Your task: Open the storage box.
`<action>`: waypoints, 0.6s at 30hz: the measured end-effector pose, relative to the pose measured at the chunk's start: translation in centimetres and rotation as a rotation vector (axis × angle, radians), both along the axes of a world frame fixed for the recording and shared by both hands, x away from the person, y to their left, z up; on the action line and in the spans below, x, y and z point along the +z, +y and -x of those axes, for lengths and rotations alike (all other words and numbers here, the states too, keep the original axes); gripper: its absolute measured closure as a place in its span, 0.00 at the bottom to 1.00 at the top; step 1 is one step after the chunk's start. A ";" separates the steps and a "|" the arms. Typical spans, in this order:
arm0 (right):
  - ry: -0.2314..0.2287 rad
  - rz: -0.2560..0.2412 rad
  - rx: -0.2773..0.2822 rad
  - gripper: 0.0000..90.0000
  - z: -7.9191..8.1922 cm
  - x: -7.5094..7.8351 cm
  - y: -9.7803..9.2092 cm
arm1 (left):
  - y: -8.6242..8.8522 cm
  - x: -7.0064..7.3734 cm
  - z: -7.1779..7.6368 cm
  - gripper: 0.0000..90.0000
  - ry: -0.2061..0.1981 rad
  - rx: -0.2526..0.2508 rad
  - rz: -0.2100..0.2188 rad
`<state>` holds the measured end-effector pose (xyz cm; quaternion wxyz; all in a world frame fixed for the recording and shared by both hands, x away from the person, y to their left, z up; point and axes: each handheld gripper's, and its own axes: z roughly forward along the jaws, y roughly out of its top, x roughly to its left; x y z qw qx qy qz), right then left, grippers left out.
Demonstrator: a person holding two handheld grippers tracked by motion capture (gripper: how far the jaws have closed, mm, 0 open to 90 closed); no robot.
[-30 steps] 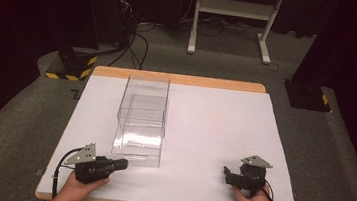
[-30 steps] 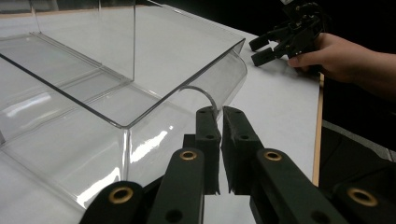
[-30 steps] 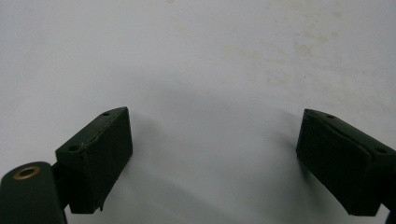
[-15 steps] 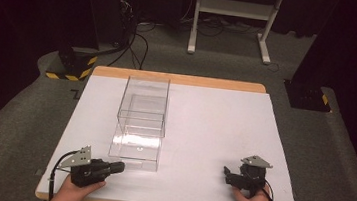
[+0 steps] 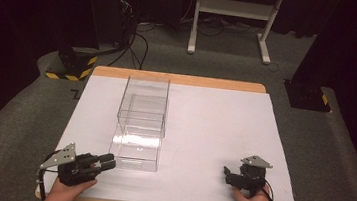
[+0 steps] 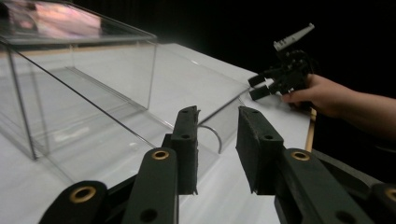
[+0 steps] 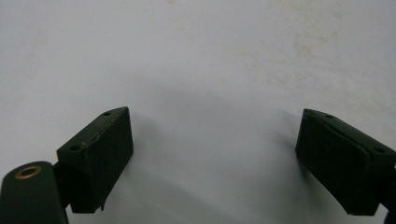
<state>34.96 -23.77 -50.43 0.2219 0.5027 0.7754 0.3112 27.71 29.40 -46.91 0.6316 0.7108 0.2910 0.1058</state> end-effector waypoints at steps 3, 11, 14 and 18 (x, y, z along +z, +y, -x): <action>0.000 -0.001 0.000 0.12 0.0 0.0 0.0 | 0.7 0.2 0.0 0.72 -0.015 0.064 0.006; 0.001 -0.001 0.000 0.12 0.0 0.0 0.0 | 2.4 -0.4 -0.4 0.61 -0.038 0.277 -0.065; 0.001 -0.001 0.000 0.12 0.0 0.0 0.0 | 3.0 -1.0 -0.8 0.57 -0.024 0.373 -0.106; 0.001 -0.001 0.000 0.12 0.0 0.0 0.0 | 3.5 -1.5 -1.3 0.53 0.028 0.469 -0.172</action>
